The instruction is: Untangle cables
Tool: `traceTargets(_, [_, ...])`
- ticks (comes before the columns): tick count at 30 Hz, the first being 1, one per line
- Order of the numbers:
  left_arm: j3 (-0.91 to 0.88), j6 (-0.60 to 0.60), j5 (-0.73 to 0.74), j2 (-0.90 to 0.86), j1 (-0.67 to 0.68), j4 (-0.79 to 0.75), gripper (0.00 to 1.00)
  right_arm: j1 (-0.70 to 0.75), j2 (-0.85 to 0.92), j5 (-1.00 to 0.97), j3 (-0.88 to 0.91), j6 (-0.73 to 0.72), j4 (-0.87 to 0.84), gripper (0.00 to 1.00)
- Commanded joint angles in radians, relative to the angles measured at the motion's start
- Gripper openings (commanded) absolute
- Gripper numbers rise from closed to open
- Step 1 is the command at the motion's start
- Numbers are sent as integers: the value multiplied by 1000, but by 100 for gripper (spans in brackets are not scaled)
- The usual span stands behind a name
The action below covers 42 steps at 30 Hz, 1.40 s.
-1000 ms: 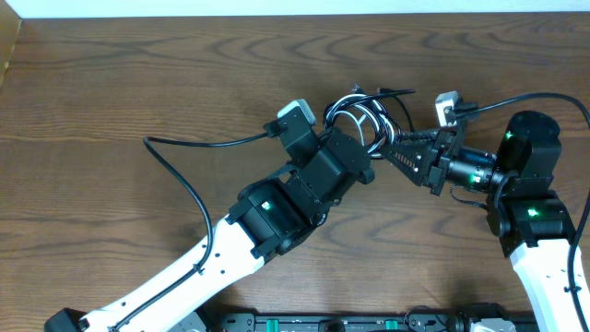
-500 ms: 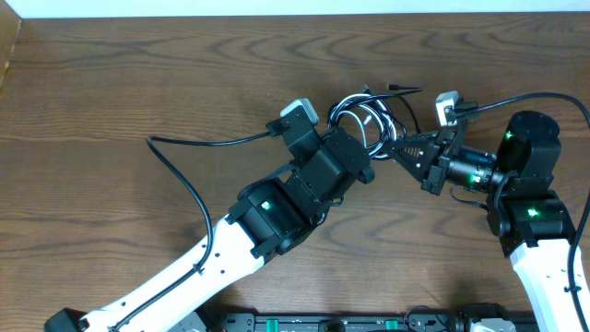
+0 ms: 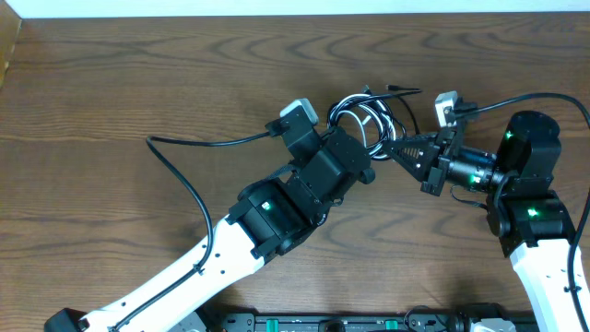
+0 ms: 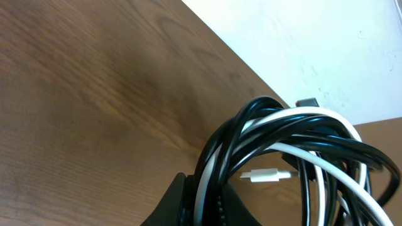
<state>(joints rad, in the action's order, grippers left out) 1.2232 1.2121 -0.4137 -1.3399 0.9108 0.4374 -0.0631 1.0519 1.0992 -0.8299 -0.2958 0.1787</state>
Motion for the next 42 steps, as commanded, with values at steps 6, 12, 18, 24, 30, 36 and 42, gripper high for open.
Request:
traceTargets(6, [5, 82, -80, -5, -5, -9, 7, -12, -3, 241, -19, 186, -12, 1])
traceTargets(12, [5, 96, -130, -5, -25, -10, 8, -12, -3, 290, -19, 209, -11, 1])
traceTargets(18, [5, 138, -130, -5, -55, -10, 7, -26, -3, 333, -19, 262, -11, 1])
traceTargets(24, [5, 155, -130, -5, -91, -9, 8, -31, -3, 333, -19, 268, -11, 1])
traceTargets(30, [5, 182, -134, -5, -137, -10, 7, -31, -3, 333, -19, 268, -11, 1])
traceTargets(36, [5, 169, -132, -5, -164, -5, 7, -31, -3, 298, -19, 266, -10, 9])
traceTargets(42, [6, -21, -118, -5, -163, -5, 8, -30, -3, 124, -19, 130, -10, 89])
